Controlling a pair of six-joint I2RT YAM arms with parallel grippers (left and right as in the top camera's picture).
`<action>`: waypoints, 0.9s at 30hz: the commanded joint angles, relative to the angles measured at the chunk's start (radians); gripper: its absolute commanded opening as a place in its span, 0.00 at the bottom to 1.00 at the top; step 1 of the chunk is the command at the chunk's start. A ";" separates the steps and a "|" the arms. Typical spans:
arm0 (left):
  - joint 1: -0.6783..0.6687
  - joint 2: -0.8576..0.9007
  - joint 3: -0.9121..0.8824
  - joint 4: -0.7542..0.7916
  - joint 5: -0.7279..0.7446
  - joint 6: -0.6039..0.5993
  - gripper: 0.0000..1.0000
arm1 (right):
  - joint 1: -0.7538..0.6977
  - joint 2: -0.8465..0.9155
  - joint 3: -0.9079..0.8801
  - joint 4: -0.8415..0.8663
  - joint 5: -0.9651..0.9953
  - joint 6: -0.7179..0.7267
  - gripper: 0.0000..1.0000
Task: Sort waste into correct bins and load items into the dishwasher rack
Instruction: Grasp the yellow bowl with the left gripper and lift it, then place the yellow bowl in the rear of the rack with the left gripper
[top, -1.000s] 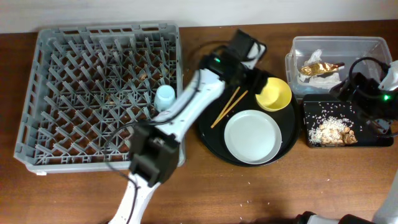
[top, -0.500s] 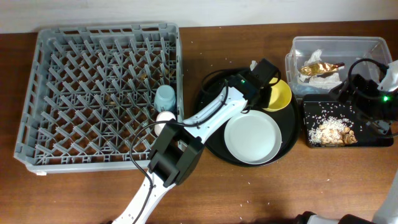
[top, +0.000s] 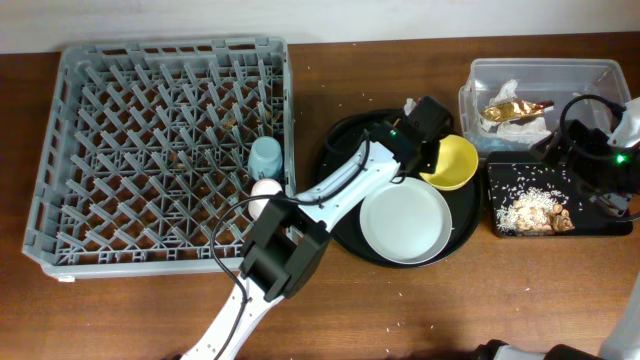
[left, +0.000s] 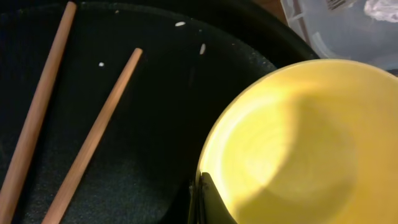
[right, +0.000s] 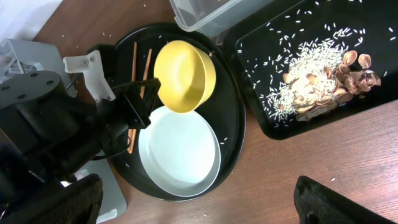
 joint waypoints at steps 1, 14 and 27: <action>0.002 0.012 -0.003 -0.018 -0.011 0.013 0.01 | 0.000 -0.011 0.001 -0.001 0.016 -0.010 0.98; 0.320 -0.348 -0.004 -0.070 -0.960 0.436 0.00 | 0.000 -0.010 0.001 0.000 0.016 -0.010 0.99; 0.440 -0.050 -0.004 0.068 -1.135 0.489 0.00 | 0.000 -0.010 0.001 0.000 0.016 -0.010 0.98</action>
